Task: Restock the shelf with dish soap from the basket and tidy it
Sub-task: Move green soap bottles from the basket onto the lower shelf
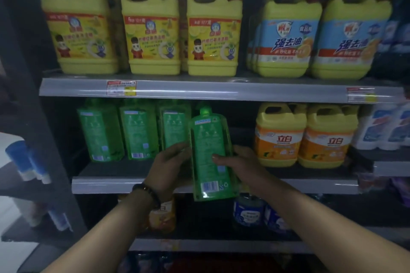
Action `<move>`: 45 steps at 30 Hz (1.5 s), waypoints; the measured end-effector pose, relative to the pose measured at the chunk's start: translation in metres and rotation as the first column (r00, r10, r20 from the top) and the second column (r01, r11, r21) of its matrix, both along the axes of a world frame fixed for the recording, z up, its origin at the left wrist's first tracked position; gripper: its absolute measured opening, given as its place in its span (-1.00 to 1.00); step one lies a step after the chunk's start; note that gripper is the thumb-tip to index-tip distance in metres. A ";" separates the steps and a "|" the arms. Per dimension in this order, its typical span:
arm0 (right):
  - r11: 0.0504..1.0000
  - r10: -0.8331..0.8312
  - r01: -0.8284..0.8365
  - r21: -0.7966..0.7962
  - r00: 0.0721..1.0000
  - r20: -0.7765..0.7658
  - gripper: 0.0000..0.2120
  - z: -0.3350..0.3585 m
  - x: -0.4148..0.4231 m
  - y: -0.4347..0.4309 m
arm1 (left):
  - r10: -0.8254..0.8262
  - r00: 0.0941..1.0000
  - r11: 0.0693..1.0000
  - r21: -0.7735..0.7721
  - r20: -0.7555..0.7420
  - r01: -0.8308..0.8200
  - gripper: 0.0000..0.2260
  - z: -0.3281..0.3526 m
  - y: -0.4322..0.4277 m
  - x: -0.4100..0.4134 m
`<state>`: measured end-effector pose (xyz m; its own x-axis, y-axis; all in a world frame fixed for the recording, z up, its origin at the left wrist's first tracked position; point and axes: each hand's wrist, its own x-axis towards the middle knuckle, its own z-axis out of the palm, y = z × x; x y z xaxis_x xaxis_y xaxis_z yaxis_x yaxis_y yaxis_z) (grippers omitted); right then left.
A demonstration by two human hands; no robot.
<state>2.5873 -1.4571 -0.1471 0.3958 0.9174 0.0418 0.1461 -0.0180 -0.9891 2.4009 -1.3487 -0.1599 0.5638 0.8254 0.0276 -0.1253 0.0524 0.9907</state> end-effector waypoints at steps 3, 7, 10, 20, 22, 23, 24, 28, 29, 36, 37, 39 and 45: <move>0.998 -0.063 0.063 0.024 0.998 0.020 -0.79 0.000 0.015 0.026 | 0.022 0.998 0.993 0.119 -0.065 -0.014 -0.63 -0.015 0.011 0.007; 0.992 -0.100 0.100 0.076 0.995 0.004 -0.60 -0.005 0.036 0.062 | -0.003 0.988 0.973 0.227 -0.152 0.038 -0.51 -0.018 0.022 0.021; 0.992 -0.102 0.099 0.080 0.994 0.040 -0.44 -0.022 0.054 0.089 | 0.009 0.973 0.963 0.264 -0.231 0.054 -0.46 -0.025 0.037 0.029; 0.996 -0.079 0.084 0.006 0.918 0.388 -0.26 -0.044 0.094 0.152 | 0.117 0.827 0.812 0.532 -0.551 0.239 -0.41 -0.048 0.056 0.054; 0.996 -0.075 0.092 -0.017 0.897 0.436 -0.15 -0.045 0.101 0.165 | 0.168 0.828 0.735 0.628 -0.535 0.256 -0.50 -0.049 0.050 0.051; 0.995 -0.072 0.093 -0.026 0.891 0.447 -0.03 -0.049 0.106 0.173 | 0.212 0.825 0.662 0.698 -0.524 0.273 -0.57 -0.051 0.049 0.048; 0.994 -0.076 0.104 -0.037 0.891 0.448 0.12 -0.064 0.121 0.189 | 0.263 0.820 0.565 0.770 -0.509 0.297 -0.64 -0.051 0.048 0.043; 0.986 -0.115 0.157 -0.057 0.887 0.447 0.07 -0.074 0.119 0.193 | 0.376 0.816 0.407 0.869 -0.440 0.281 -0.75 -0.055 0.044 0.022; 0.984 -0.126 0.170 -0.055 0.876 0.466 -0.17 -0.062 0.104 0.183 | 0.375 0.825 0.393 0.878 -0.423 0.272 -0.77 -0.056 0.041 0.018; 0.959 -0.202 0.280 -0.035 0.771 0.604 -0.42 -0.040 0.064 0.133 | 0.411 0.846 0.190 0.940 -0.339 0.284 -0.85 -0.076 0.001 -0.011; 0.959 -0.221 0.284 -0.007 0.760 0.612 -0.43 -0.039 0.057 0.118 | 0.404 0.847 0.191 0.937 -0.347 0.293 -0.84 -0.082 -0.005 -0.015; 0.963 -0.245 0.260 0.066 0.752 0.612 -0.55 -0.040 0.042 0.080 | 0.396 0.840 0.220 0.926 -0.371 0.306 -0.83 -0.093 -0.019 -0.023; 0.968 -0.236 0.112 0.223 0.702 0.673 -0.93 -0.099 0.015 -0.026 | 0.335 0.720 0.398 0.784 -0.607 0.476 -0.84 -0.148 -0.061 -0.037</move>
<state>2.6028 -1.4830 -0.2459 0.3507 0.7918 0.5001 0.7966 0.0285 -0.6038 2.3636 -1.4100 -0.3075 0.8132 0.4935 0.3085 0.4343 -0.8674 0.2429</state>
